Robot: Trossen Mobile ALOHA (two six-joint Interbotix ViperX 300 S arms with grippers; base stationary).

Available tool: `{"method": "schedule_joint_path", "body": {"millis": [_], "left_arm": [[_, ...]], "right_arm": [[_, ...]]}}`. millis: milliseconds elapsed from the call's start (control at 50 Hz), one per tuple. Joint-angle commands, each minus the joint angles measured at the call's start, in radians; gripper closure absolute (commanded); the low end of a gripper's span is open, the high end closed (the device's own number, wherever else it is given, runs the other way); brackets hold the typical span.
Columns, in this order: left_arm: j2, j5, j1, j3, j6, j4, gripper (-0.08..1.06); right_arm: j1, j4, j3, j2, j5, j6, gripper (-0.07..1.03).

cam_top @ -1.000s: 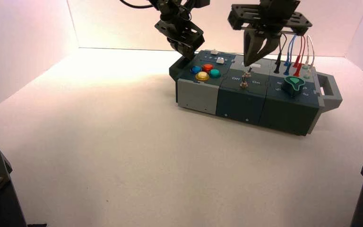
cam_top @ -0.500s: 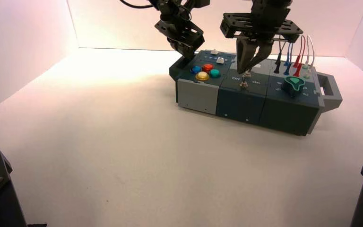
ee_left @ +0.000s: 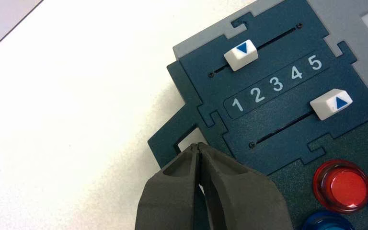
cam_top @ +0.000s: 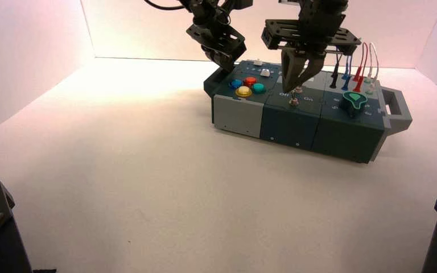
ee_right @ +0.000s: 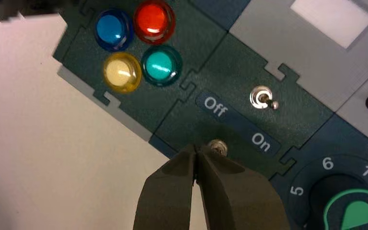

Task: Flip the bottom switch on with the right gripper.

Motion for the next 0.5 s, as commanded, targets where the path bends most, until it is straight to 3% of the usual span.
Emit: {"method": "schedule_joint_path", "body": {"millis": [20,500], "left_arm": [[-0.017,-0.005,0.034,-0.018,0.002,0.003,1.01],[-0.017,-0.003,0.034,-0.017,0.0,0.003,1.01]], "right_arm": [[0.005,0.0,0.0,-0.018,-0.002,0.005,0.98],[-0.011,-0.014,0.012,-0.04,0.0,0.006,0.98]]}}
